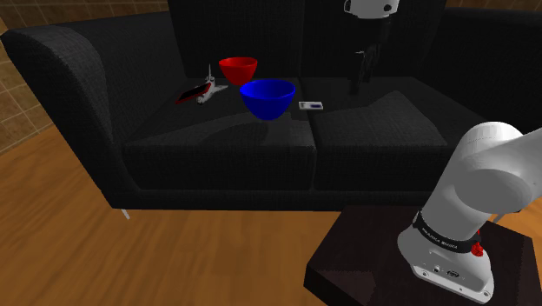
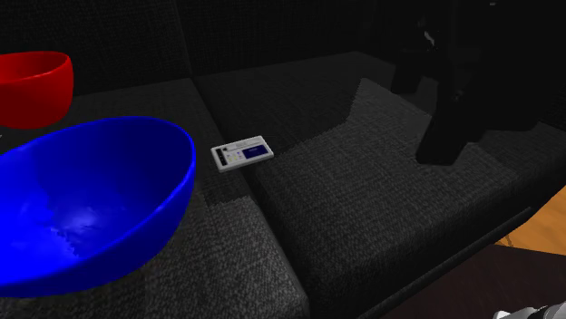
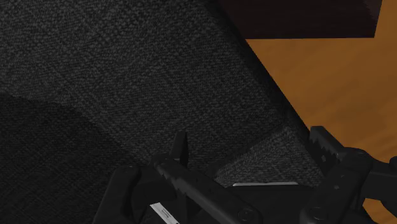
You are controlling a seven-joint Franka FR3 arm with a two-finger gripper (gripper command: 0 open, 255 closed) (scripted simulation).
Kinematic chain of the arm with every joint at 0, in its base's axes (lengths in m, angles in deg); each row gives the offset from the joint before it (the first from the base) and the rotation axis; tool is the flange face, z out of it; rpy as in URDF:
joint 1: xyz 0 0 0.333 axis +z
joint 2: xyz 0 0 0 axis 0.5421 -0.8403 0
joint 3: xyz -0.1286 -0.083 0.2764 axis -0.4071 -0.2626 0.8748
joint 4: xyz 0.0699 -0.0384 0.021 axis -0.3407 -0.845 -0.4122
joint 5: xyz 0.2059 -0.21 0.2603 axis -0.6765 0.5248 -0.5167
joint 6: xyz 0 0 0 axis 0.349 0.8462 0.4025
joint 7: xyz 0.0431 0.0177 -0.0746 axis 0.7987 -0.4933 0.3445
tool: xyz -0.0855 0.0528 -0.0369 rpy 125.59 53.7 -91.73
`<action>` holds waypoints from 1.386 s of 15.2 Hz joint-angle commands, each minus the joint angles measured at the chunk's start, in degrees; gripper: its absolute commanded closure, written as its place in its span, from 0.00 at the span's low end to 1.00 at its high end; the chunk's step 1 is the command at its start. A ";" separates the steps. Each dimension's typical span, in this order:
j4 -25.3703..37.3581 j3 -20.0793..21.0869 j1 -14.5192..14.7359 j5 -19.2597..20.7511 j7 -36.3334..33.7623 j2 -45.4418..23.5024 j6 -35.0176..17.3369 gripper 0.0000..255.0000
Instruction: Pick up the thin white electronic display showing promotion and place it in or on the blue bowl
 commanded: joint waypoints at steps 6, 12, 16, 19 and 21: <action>1.15 -5.88 1.29 2.83 10.80 -7.91 -8.17 0.00; 5.71 -12.03 3.51 3.34 23.82 -19.69 -16.91 0.00; 10.50 -15.44 5.26 1.59 32.87 -28.42 -21.56 0.00; 14.14 -17.05 6.15 -0.41 38.74 -34.14 -23.84 0.00; 13.03 -17.13 6.08 -0.49 38.83 -34.61 -25.39 0.00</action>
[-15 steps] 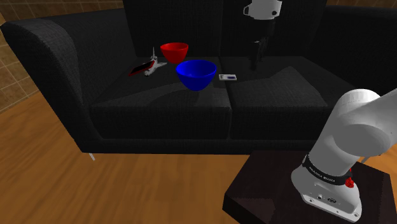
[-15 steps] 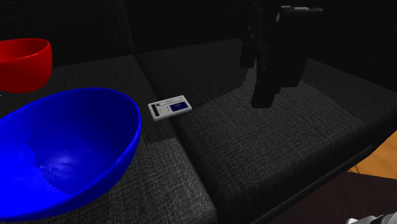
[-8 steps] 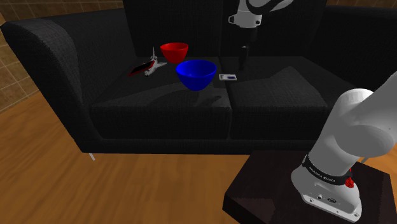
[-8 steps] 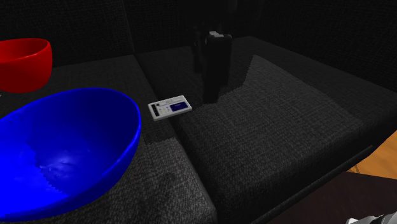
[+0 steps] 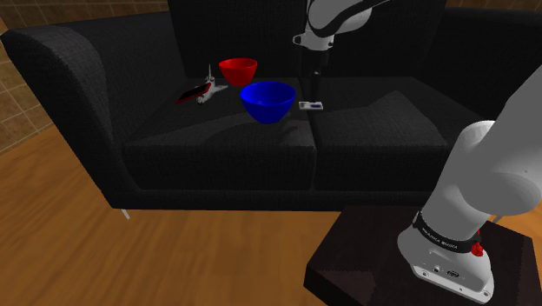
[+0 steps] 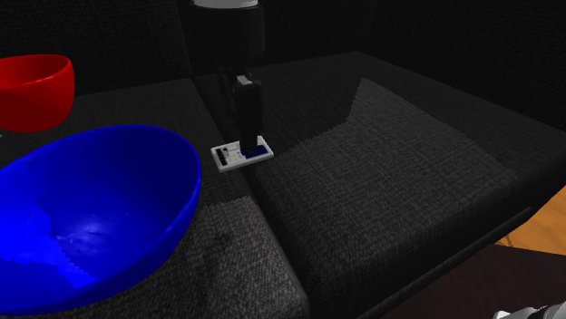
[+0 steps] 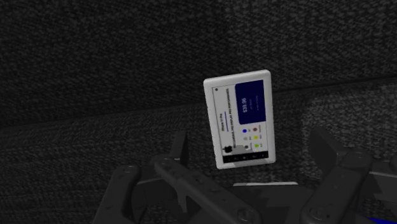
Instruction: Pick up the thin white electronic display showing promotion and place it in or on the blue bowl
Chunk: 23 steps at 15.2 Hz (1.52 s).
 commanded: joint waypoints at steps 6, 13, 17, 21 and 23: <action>-3.31 -0.44 -0.01 -0.42 0.72 -1.88 -5.20 0.00; -3.29 -0.44 -0.01 -0.42 0.72 -1.89 -5.19 0.00; -3.30 -0.48 -0.04 -0.40 0.78 -1.83 -5.14 1.00; -3.17 -0.50 -0.04 -0.44 0.83 -1.93 -5.11 1.00; -3.30 -0.44 -0.01 -0.42 0.72 -1.89 -5.20 1.00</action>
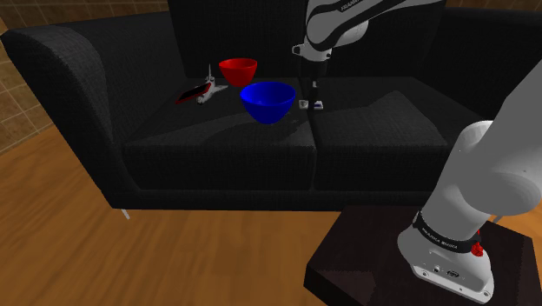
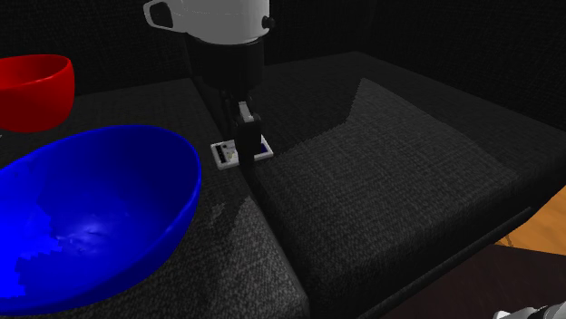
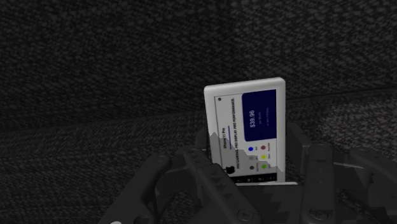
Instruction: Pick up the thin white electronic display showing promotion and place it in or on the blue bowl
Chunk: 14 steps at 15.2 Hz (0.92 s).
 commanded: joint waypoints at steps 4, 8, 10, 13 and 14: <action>1.93 0.22 0.05 0.18 -0.19 0.81 3.14 1.00; 4.26 0.42 0.09 0.29 -0.28 1.61 6.25 1.00; 5.50 0.51 0.11 0.33 -0.31 1.94 7.80 1.00; 7.44 0.65 0.16 0.35 -0.32 2.32 10.12 1.00; 8.12 0.69 0.17 0.36 -0.32 2.43 10.89 1.00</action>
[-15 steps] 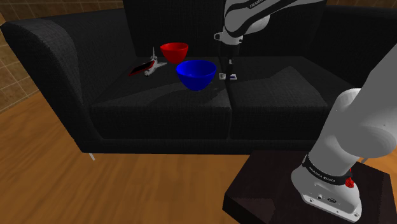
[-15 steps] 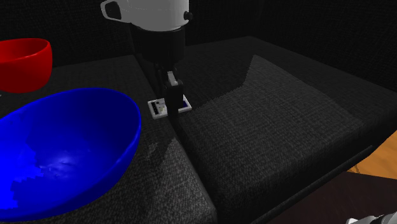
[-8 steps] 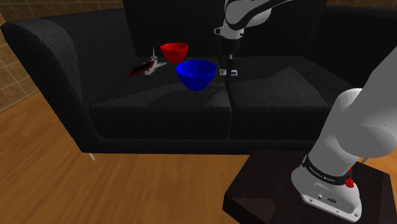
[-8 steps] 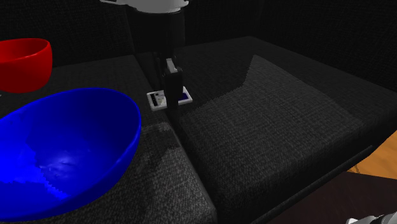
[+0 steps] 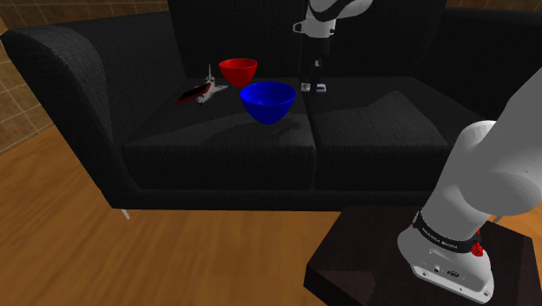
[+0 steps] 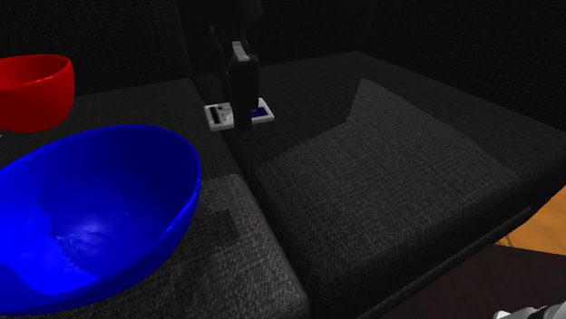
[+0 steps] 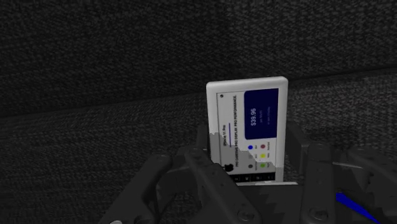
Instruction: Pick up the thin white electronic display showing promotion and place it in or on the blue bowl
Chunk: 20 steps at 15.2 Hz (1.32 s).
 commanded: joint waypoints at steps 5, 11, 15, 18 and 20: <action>4.28 0.23 0.12 -0.08 0.04 0.31 4.60 1.00; 8.95 0.41 0.23 -0.22 0.18 0.26 9.22 1.00; 12.33 0.48 0.30 -0.36 0.33 -0.03 12.32 1.00; 15.02 0.52 0.36 -0.50 0.47 -0.40 14.65 1.00; 16.80 0.52 0.39 -0.60 0.57 -0.69 16.14 1.00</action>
